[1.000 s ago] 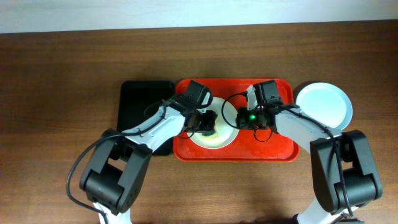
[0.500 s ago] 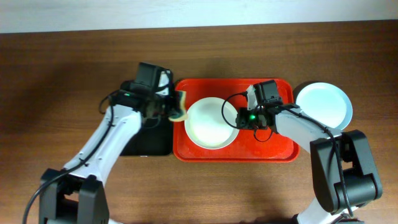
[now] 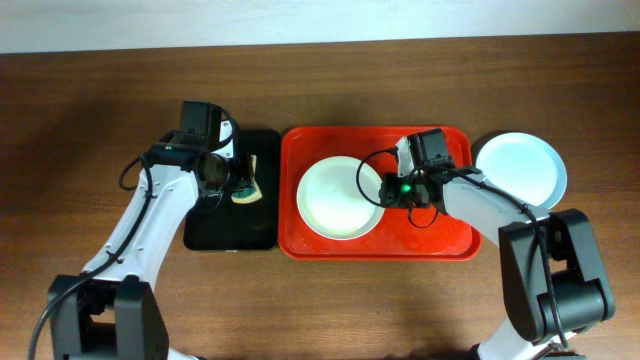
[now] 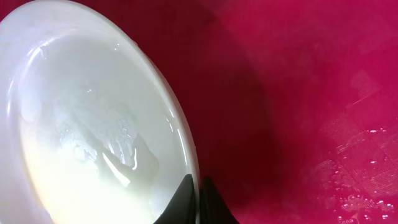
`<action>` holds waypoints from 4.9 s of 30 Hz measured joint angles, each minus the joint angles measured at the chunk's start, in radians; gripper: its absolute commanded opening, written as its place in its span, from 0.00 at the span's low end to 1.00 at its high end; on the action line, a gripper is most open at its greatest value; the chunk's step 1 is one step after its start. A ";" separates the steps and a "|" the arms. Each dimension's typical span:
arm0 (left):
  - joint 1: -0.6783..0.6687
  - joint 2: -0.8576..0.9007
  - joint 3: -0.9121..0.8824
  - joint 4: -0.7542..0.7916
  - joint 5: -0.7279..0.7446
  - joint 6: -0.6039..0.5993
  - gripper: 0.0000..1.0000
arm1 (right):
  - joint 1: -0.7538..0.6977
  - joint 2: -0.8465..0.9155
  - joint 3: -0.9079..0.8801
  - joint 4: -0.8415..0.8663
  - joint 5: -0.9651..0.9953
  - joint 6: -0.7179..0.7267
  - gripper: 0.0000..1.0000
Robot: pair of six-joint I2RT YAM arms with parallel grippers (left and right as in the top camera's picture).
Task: Clean dirty plates on tray and stack at the side
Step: 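Place the sponge on the black tray and retract the left arm, then lift the white plate by its rim with the right gripper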
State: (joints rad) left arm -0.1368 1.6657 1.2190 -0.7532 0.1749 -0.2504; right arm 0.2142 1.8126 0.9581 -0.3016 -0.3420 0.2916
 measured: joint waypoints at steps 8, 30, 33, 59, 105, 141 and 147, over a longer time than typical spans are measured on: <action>0.000 0.000 0.000 -0.003 -0.053 0.005 0.00 | 0.000 0.000 0.000 0.000 0.000 0.000 0.04; 0.000 0.047 -0.029 0.007 -0.158 0.072 0.00 | 0.000 0.000 0.000 0.000 0.000 0.000 0.04; 0.000 0.086 -0.048 0.012 -0.158 0.072 0.00 | 0.000 0.000 0.000 0.000 0.000 0.000 0.04; 0.206 -0.034 0.129 -0.011 -0.206 0.075 0.99 | 0.000 0.000 0.000 0.003 -0.010 -0.003 0.38; 0.251 -0.035 0.129 -0.018 -0.217 0.075 0.99 | 0.003 0.010 0.031 -0.048 0.020 0.000 0.21; 0.251 -0.035 0.129 -0.018 -0.217 0.075 0.99 | 0.023 0.036 0.364 -0.413 0.010 0.029 0.04; 0.251 -0.035 0.129 -0.018 -0.217 0.075 0.99 | 0.140 0.027 0.401 -0.344 0.066 0.130 0.04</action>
State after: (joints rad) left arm 0.1143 1.6306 1.3483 -0.7715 -0.0422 -0.1757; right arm 0.3538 1.8400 1.3586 -0.6453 -0.2756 0.4221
